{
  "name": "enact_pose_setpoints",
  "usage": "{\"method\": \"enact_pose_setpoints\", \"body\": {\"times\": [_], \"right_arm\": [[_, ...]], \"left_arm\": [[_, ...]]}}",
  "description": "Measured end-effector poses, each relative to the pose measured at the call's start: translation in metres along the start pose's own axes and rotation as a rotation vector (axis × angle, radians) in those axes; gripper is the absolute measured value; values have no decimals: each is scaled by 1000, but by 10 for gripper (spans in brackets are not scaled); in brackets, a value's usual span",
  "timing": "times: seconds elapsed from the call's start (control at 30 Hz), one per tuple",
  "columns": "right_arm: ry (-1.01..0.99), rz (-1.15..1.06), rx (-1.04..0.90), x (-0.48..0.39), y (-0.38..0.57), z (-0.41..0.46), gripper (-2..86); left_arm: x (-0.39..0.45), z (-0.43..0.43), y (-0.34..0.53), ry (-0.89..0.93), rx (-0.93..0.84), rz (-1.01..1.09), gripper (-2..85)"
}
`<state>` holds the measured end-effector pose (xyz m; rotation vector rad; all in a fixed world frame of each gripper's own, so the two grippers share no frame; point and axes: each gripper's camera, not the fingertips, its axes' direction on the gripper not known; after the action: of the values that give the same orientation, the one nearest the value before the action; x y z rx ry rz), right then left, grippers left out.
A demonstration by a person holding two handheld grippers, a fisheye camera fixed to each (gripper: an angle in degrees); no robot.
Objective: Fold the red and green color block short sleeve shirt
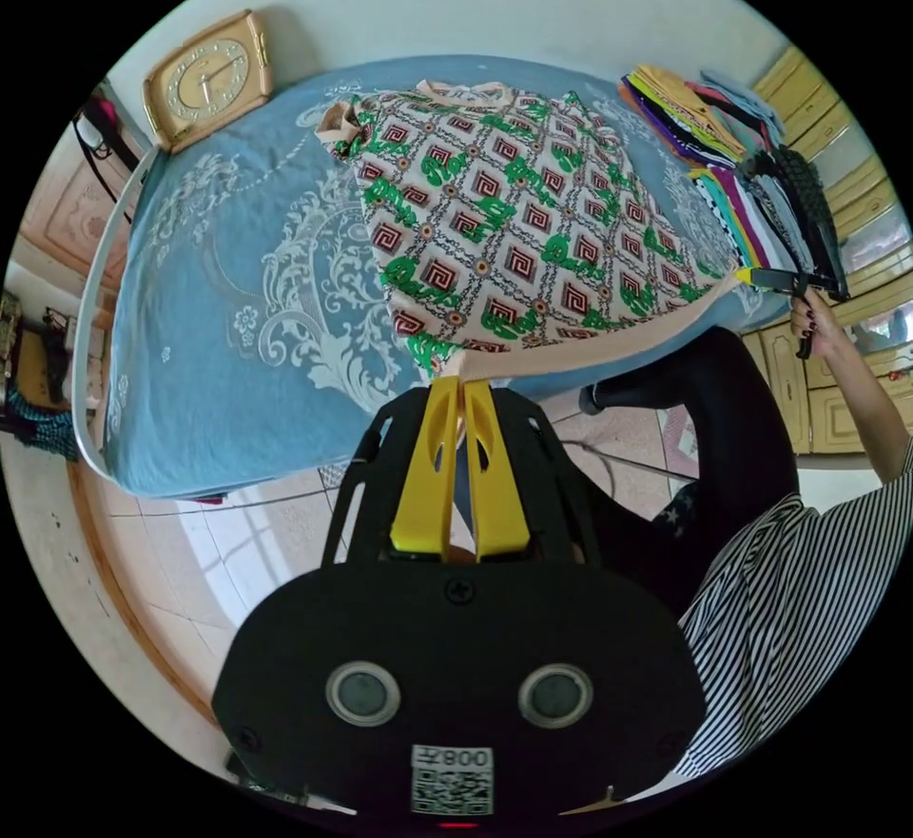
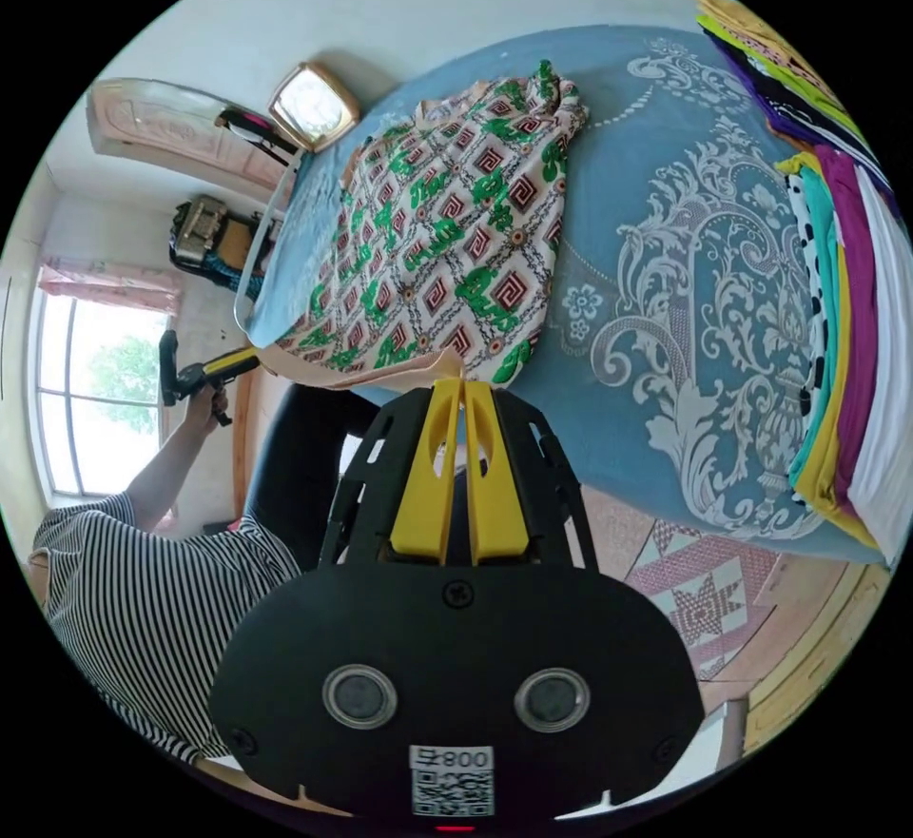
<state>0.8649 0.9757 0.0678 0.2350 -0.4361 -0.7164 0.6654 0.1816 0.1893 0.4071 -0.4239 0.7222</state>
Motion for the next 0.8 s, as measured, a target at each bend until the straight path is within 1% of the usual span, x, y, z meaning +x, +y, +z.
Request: {"method": "enact_pose_setpoints", "body": {"times": [0.1,0.37,0.8], "right_arm": [[10,1,-11,-8,8,20,2],[-19,46,-19,-18,56,70,2],[-16,28,-3,-50,116,111,1]], "left_arm": [[-18,5,5,-20,-26,14,6],[-67,19,30,25,-55,-13,5],[-133,15,59,32,-45,-22,4]]}}
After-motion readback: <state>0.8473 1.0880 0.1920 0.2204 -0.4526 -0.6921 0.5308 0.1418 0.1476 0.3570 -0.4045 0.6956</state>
